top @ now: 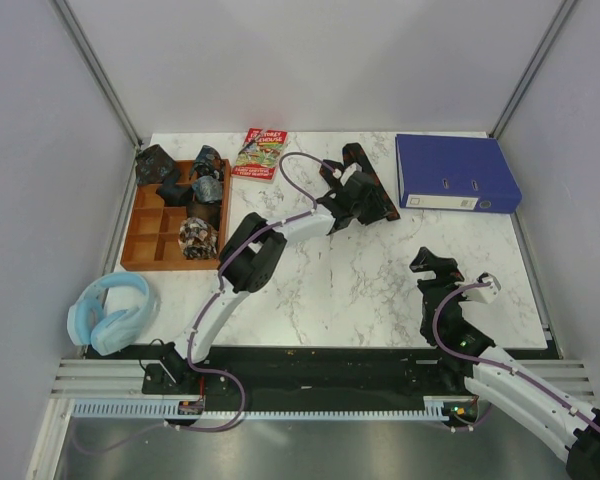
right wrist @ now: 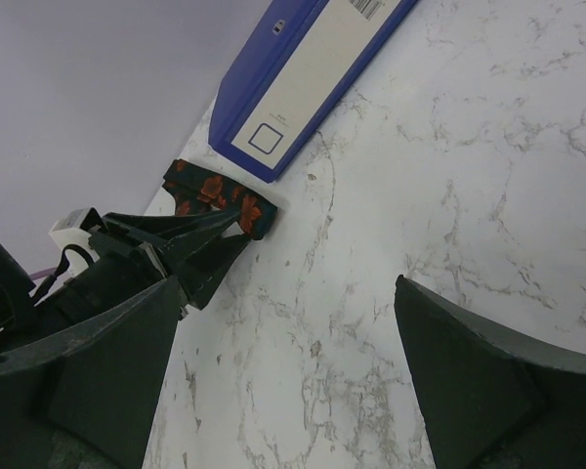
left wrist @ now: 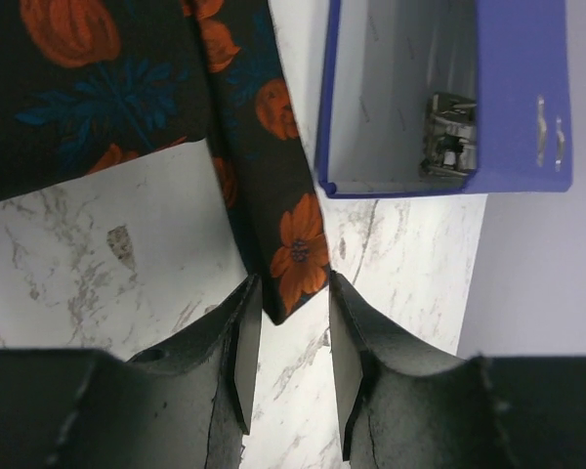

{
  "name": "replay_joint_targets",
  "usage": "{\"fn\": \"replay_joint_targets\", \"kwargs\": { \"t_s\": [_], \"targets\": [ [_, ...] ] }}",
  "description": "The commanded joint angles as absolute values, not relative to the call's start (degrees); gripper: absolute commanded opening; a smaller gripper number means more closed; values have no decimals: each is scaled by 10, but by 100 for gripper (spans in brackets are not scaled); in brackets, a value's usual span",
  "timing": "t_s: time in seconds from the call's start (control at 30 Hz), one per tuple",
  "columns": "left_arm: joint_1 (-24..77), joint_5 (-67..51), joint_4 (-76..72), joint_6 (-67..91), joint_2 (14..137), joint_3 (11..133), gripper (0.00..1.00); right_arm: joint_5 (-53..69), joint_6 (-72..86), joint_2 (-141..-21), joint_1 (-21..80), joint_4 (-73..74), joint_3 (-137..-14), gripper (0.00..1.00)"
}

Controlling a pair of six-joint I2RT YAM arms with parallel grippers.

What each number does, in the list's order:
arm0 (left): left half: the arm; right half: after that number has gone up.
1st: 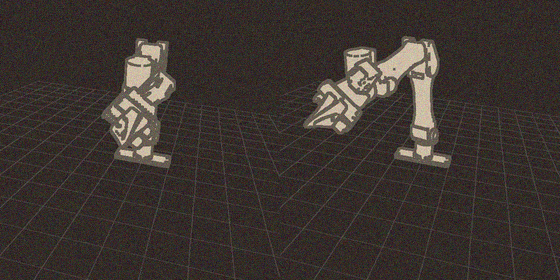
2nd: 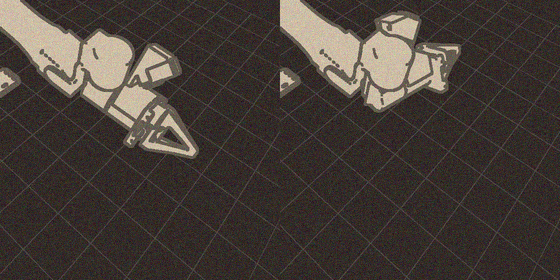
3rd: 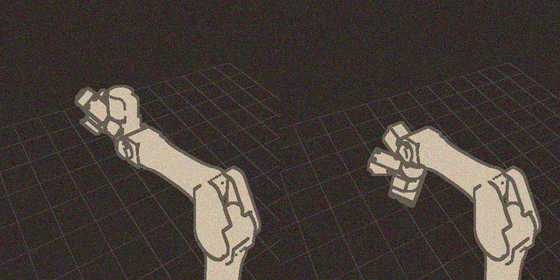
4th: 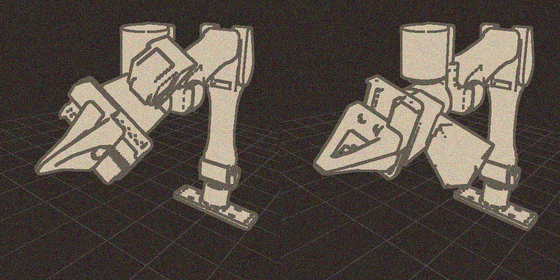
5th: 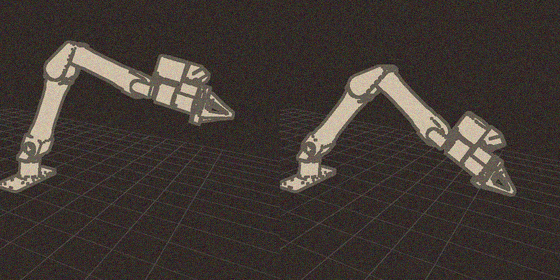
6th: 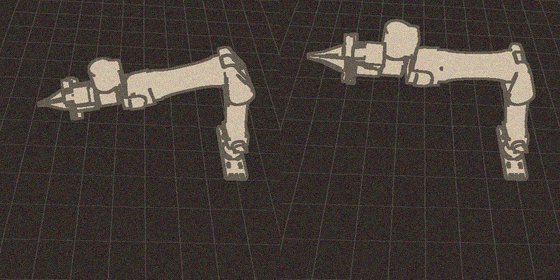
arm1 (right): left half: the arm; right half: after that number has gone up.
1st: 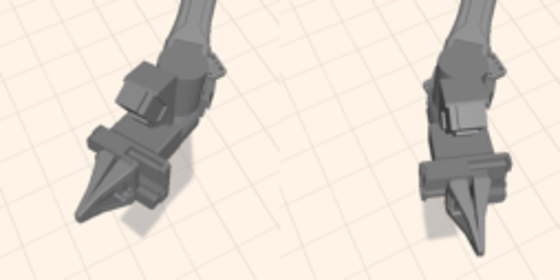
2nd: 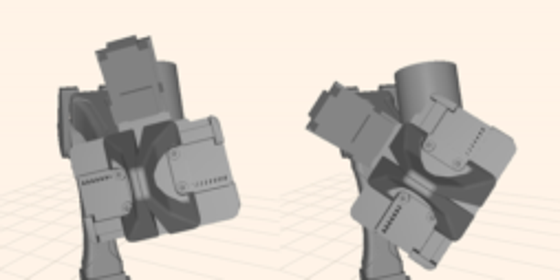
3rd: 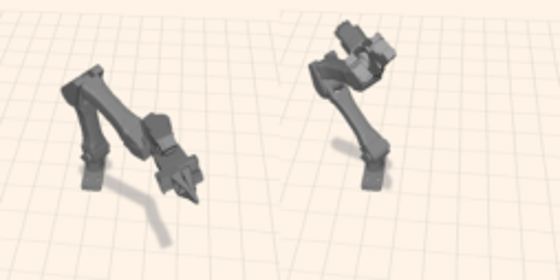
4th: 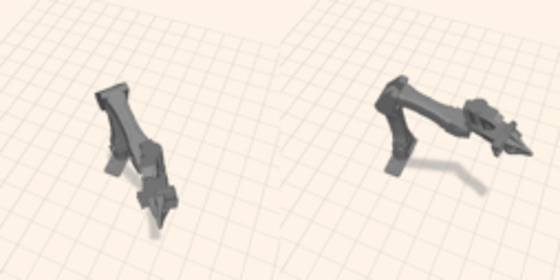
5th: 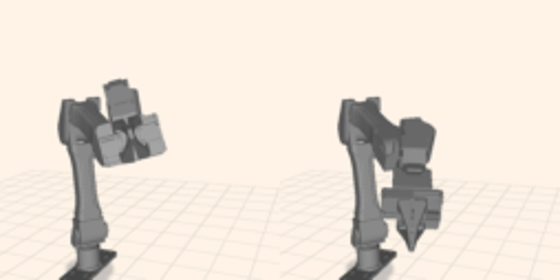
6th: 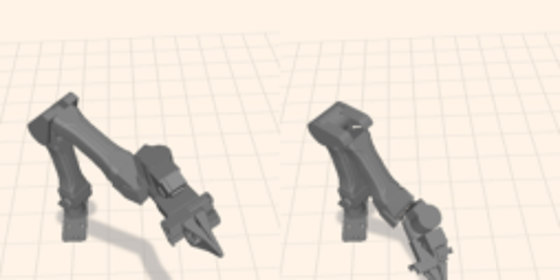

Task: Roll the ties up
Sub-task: Move the tie to the center of the board.

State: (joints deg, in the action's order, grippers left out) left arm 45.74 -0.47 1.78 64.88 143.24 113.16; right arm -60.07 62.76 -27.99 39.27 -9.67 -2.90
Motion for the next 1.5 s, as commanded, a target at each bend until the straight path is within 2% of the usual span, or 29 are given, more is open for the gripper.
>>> {"fn": "replay_joint_targets", "kwargs": {
  "t_s": [0.0,0.7,0.77,0.83,0.9,1.03,1.1,1.27,1.47],
  "targets": [
    [468,19,42,664,1436,1144,40,-609,626,-282,394,-114,12,98],
    [471,40,74,645,1477,1181,38,-608,623,-284,394,-116,12,98],
    [471,37,75,647,1482,1182,34,-609,623,-285,394,-116,13,98],
    [472,36,75,649,1484,1181,26,-608,623,-284,394,-116,12,98],
    [472,37,75,648,1484,1181,23,-608,624,-285,393,-117,12,98],
    [475,38,76,627,1482,1186,2,-610,623,-284,393,-117,13,98],
    [475,28,85,615,1468,1183,2,-611,623,-284,394,-117,13,98],
    [477,18,91,576,1379,1097,2,-613,620,-274,394,-115,14,98],
    [477,-12,83,552,1210,894,2,-612,614,-259,393,-104,11,98]
  ]
}}
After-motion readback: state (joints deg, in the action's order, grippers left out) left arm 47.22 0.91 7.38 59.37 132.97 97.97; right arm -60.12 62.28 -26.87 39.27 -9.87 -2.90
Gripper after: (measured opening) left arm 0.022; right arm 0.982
